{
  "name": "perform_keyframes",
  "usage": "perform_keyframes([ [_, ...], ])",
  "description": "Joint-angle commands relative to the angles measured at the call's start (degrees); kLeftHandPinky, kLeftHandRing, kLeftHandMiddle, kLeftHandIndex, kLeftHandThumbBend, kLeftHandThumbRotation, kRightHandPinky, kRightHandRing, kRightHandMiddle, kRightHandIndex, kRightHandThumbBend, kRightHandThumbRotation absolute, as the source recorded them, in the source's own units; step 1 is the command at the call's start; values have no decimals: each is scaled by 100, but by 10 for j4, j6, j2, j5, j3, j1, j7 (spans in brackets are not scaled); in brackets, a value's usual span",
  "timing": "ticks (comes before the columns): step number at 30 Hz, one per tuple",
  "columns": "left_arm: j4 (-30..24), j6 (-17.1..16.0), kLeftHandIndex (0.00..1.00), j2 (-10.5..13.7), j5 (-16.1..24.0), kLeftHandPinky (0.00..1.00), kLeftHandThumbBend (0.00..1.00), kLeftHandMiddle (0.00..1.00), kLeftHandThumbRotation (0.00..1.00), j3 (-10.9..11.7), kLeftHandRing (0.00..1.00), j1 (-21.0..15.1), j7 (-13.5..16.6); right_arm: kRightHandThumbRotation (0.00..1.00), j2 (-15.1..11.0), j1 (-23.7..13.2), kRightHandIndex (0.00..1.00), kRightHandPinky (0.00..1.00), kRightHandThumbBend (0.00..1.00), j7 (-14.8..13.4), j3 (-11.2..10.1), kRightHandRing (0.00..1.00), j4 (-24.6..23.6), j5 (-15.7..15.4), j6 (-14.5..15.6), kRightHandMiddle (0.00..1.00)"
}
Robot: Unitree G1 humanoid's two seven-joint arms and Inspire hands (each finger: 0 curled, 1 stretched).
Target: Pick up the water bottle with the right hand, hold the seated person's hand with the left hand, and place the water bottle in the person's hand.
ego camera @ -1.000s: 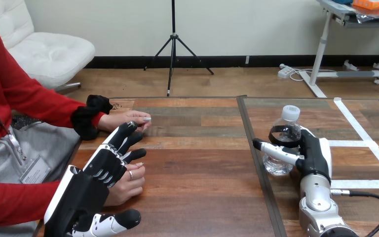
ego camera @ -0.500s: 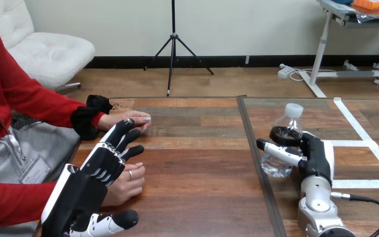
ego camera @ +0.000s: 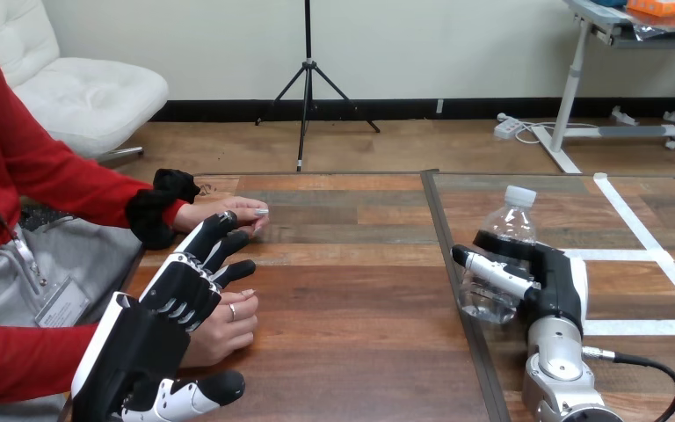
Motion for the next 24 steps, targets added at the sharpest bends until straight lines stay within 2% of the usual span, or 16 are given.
perform_keyframes([
  [1, -19, -6, 92, -5, 3, 85, 100, 96, 47, 9, 93, -19, 3, 0, 7, -11, 21, 19, 71, 14, -9, 21, 1, 8, -13, 23],
  [3, -20, -6, 92, -6, 4, 85, 100, 96, 46, 9, 93, -19, 5, 0, 8, -11, 21, 18, 71, 21, -12, 21, 1, 12, -15, 23],
  [6, -15, -1, 92, -3, -5, 85, 100, 96, 46, 8, 93, -21, -8, 0, 8, -12, 21, 18, 71, 17, -9, 20, 0, 9, -19, 22],
  [9, -19, 5, 92, -4, -4, 85, 100, 96, 46, 8, 94, -20, -5, 0, 7, -11, 21, 17, 71, 27, -12, 20, 0, 11, -24, 22],
  [12, -23, 6, 92, -5, 5, 85, 100, 96, 46, 8, 93, -19, 3, 0, 6, -12, 20, 16, 72, 22, -9, 19, 0, 6, -25, 22],
  [15, -11, -8, 92, -8, -1, 85, 100, 96, 46, 9, 94, -28, -9, 0, 6, -13, 20, 16, 72, 29, -11, 19, -1, 9, -29, 21],
  [18, -17, -3, 92, -8, 5, 85, 100, 96, 47, 9, 94, -25, -1, 0, 5, -13, 20, 16, 73, 28, -10, 19, -1, 7, -33, 21],
  [21, -10, -13, 92, -9, 8, 85, 100, 96, 47, 10, 93, -29, -3, 0, 6, -11, 19, 15, 74, 38, -14, 18, -2, 13, -40, 20],
  [24, -12, -7, 92, -8, 9, 85, 100, 96, 47, 9, 94, -28, -2, 0, 5, -13, 19, 15, 74, 33, -12, 18, -2, 10, -37, 20],
])
